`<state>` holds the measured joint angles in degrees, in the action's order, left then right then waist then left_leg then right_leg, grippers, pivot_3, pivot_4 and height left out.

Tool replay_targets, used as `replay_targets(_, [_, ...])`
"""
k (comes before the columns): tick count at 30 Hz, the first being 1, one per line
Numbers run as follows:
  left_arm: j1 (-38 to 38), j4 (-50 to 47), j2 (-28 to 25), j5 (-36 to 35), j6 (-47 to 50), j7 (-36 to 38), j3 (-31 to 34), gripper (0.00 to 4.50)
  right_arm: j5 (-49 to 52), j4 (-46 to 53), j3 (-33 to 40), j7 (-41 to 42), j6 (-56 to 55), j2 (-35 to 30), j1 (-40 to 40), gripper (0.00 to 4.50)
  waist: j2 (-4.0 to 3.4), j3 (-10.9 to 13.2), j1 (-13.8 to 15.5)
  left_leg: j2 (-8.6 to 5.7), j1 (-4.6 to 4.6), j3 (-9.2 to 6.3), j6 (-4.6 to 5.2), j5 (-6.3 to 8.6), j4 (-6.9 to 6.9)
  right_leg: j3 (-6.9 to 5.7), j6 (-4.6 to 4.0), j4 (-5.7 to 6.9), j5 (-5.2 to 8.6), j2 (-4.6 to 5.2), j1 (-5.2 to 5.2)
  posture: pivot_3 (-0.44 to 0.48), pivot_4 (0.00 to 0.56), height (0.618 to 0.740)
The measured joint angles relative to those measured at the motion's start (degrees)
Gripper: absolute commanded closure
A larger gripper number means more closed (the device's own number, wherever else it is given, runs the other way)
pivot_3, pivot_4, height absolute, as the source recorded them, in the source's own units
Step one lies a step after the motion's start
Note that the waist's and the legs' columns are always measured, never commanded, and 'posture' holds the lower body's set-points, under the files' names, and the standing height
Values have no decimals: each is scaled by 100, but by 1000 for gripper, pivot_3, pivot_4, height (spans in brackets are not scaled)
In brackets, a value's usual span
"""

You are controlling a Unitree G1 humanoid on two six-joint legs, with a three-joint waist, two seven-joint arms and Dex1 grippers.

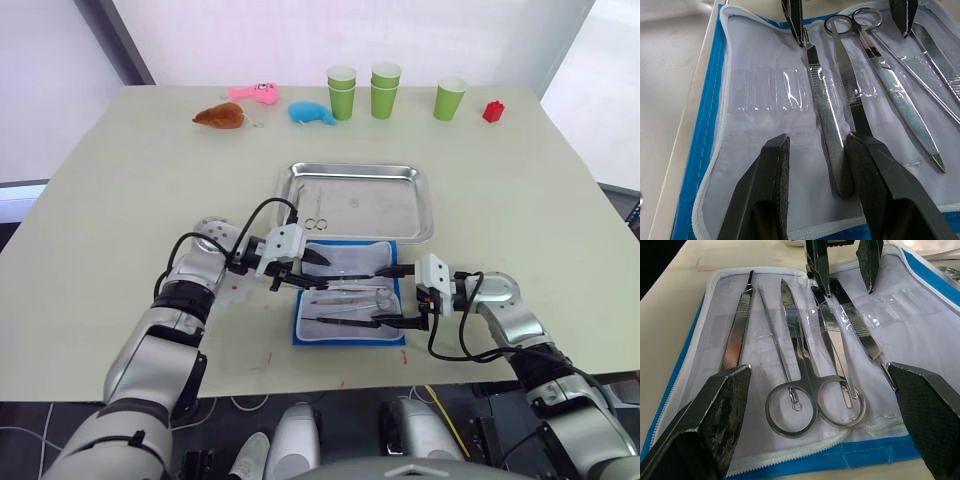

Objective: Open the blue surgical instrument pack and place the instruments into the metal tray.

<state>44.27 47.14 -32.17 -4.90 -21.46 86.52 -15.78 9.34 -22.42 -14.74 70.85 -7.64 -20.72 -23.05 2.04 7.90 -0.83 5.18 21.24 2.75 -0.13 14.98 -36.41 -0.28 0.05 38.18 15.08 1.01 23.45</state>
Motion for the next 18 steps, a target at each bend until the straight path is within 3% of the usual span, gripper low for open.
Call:
replay_targets(3, [0,5,1,-4,81,55,12,4380,0,0,0,-1,0,0,1,0,0,-1,0,0,0,0,0,0,0,0,0,0,0,0,0,0,150,740])
replay_targets(4, [0,3,1,-5,92,63,14,4489,-1,0,0,-1,0,0,1,0,0,-1,0,0,0,1,0,0,0,0,0,1,0,0,0,0,150,740])
replay_targets(18, [-64,-285,-22,0,378,151,56,4489,-1,13,0,-10,1,-3,14,0,-1,-3,1,0,0,1,0,0,-1,1,0,1,0,0,0,0,150,740])
